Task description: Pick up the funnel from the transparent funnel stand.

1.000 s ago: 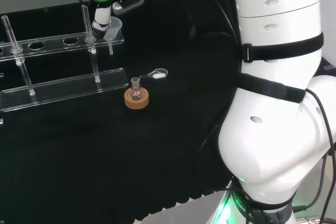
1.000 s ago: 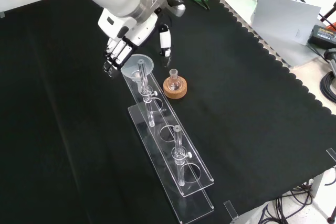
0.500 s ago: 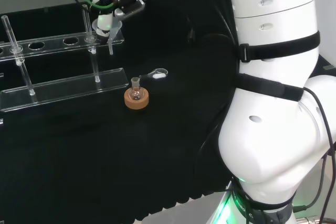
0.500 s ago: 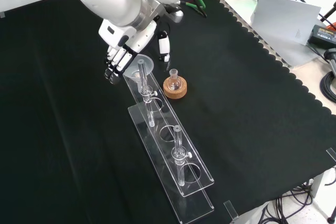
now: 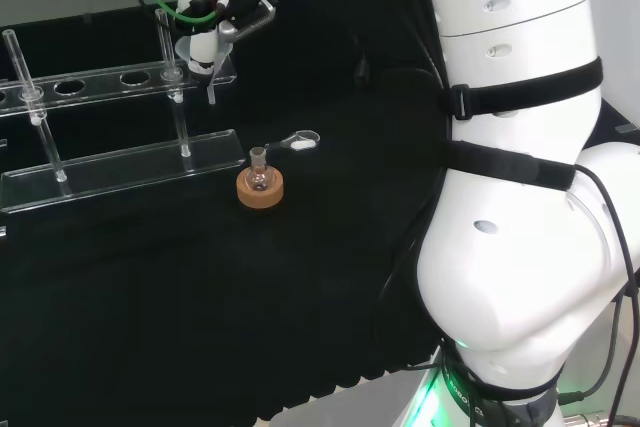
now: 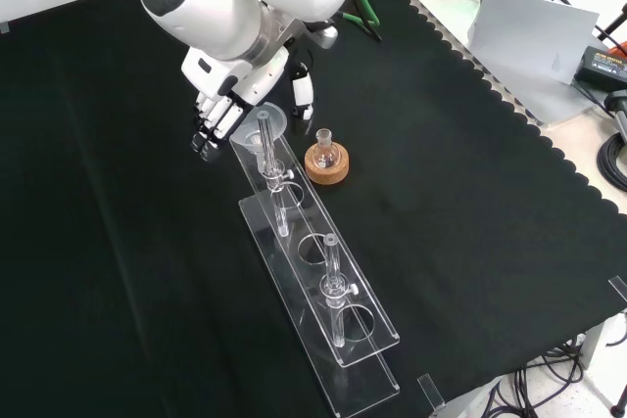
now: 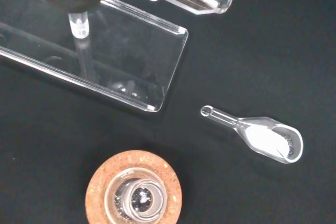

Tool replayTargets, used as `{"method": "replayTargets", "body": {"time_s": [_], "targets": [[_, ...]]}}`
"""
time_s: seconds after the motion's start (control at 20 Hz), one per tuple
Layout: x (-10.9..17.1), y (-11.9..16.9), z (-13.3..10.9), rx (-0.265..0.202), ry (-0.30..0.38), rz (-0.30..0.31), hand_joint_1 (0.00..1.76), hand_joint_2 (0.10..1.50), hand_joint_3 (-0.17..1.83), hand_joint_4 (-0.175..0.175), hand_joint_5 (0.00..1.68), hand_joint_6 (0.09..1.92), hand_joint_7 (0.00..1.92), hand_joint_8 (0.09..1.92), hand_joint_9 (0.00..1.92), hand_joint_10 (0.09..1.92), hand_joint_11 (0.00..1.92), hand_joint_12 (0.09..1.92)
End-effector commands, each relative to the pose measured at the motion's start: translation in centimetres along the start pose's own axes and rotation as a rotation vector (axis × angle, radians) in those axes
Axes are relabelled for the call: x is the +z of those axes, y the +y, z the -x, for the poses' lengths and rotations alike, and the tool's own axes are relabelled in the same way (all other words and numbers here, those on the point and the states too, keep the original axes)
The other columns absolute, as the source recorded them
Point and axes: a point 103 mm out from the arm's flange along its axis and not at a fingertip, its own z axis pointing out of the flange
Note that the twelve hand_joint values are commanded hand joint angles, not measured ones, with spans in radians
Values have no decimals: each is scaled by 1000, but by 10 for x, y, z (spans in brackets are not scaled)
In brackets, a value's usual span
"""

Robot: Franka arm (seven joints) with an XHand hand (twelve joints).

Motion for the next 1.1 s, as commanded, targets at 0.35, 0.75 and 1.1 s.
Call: {"method": "replayTargets", "body": {"time_s": [0.35,0.75,1.1], "targets": [[-4,-4,1,50,-89,52,976,580,620,-55,471,87,234,618,650,582,465,1373],[-20,-15,-4,88,-169,127,1023,595,701,-35,641,225,419,666,842,487,556,1309],[-34,-34,1,97,-158,150,1042,601,739,-21,623,698,592,680,970,442,608,1273]]}}
